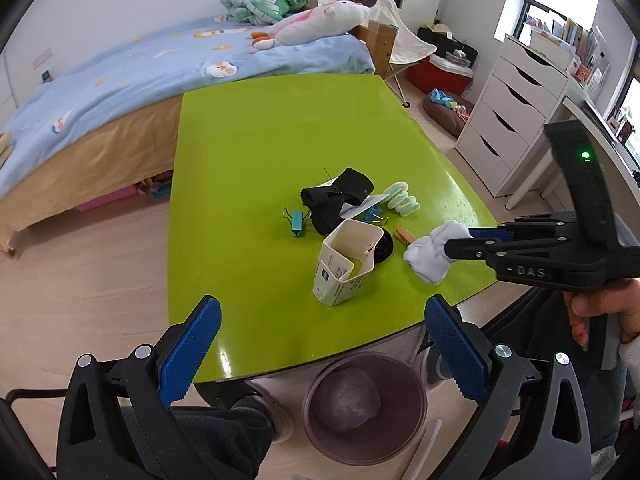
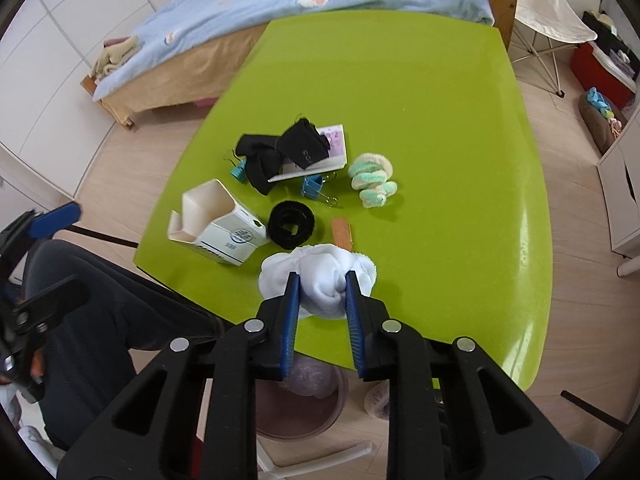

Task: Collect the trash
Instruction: 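Grasp the white crumpled sock with the right gripper while the left gripper grasps the white carton, then carry the white carton and sock over the wastebasket and release both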

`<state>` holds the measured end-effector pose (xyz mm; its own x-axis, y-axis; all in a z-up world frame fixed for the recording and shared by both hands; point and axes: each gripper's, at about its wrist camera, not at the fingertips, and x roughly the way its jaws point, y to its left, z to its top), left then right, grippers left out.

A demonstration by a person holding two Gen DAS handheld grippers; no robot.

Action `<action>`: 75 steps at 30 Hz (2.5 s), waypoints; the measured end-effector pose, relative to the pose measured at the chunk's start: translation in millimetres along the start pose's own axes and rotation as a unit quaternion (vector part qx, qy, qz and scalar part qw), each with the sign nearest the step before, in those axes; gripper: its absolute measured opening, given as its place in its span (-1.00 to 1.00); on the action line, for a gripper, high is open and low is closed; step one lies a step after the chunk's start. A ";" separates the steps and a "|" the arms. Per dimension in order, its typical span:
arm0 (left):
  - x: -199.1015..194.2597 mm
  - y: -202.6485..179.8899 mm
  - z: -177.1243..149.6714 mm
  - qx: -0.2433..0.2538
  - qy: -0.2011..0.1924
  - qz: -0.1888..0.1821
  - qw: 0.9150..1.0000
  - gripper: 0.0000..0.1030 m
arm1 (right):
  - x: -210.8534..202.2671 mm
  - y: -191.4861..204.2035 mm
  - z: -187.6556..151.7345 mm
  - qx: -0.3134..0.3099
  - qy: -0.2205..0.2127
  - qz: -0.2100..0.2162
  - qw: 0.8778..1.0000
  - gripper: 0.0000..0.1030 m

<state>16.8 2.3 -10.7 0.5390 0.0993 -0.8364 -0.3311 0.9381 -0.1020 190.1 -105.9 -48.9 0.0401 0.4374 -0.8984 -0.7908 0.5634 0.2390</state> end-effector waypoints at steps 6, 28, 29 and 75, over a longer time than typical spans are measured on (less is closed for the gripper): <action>15.9 -3.4 14.0 0.007 0.011 -0.002 1.000 0.90 | -16.1 0.6 -6.2 0.005 -0.013 0.004 1.000 -0.57; 95.3 -12.2 28.6 0.017 0.089 -0.012 0.996 0.42 | -13.5 -8.5 -16.8 0.020 -0.005 0.005 1.000 -0.57; 95.8 -12.6 28.7 0.015 0.088 -0.013 0.996 0.26 | -12.9 -8.1 -16.5 0.019 -0.004 0.005 1.000 -0.57; -26.9 -18.5 -42.6 0.004 0.020 -0.049 0.999 -0.38 | -38.0 53.5 -83.4 -0.042 0.021 0.053 0.997 -0.56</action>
<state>-24.6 -31.8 -9.3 0.5366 -0.0061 -0.8438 -0.2718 0.9454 -0.1796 95.3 -150.8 -32.7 -0.0708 0.4613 -0.8844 -0.8374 0.4543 0.3040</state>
